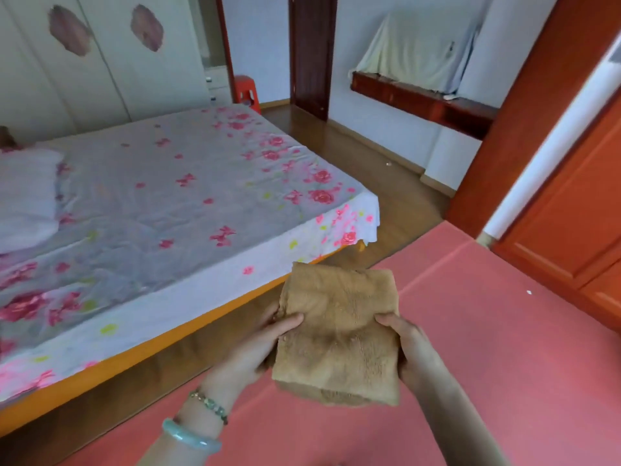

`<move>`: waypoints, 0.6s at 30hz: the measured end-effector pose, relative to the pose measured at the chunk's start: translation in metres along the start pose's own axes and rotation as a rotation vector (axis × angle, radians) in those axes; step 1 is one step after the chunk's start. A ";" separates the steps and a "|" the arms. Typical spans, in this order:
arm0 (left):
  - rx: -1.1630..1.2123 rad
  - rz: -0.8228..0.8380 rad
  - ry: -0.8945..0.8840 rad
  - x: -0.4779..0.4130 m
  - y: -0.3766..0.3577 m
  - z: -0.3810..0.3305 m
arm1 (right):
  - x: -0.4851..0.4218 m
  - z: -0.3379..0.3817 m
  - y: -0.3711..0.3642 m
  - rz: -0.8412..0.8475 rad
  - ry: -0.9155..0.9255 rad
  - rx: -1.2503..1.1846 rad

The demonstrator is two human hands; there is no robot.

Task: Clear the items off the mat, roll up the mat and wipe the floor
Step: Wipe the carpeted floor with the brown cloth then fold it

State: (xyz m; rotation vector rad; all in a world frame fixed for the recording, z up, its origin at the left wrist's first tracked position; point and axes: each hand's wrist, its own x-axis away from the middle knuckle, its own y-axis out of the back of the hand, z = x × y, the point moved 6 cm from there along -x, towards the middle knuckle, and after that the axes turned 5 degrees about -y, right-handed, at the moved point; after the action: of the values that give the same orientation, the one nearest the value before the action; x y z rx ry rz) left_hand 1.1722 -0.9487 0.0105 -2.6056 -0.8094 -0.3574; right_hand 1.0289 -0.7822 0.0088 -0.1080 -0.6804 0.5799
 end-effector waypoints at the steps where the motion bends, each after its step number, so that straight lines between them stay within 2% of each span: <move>1: -0.007 0.019 0.002 -0.017 -0.018 -0.004 | -0.007 0.013 0.016 -0.024 0.021 -0.009; 11: -0.124 0.245 0.090 -0.135 -0.188 0.008 | -0.030 0.086 0.169 -0.272 0.144 -0.176; 18: -0.252 0.517 0.155 -0.201 -0.295 0.025 | -0.034 0.104 0.256 -0.511 0.204 -0.309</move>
State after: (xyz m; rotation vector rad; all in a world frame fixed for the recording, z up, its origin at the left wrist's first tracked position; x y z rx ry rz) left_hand 0.8417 -0.8118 0.0022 -2.8447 -0.0254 -0.5219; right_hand 0.8224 -0.5957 -0.0004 -0.2681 -0.5654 -0.0302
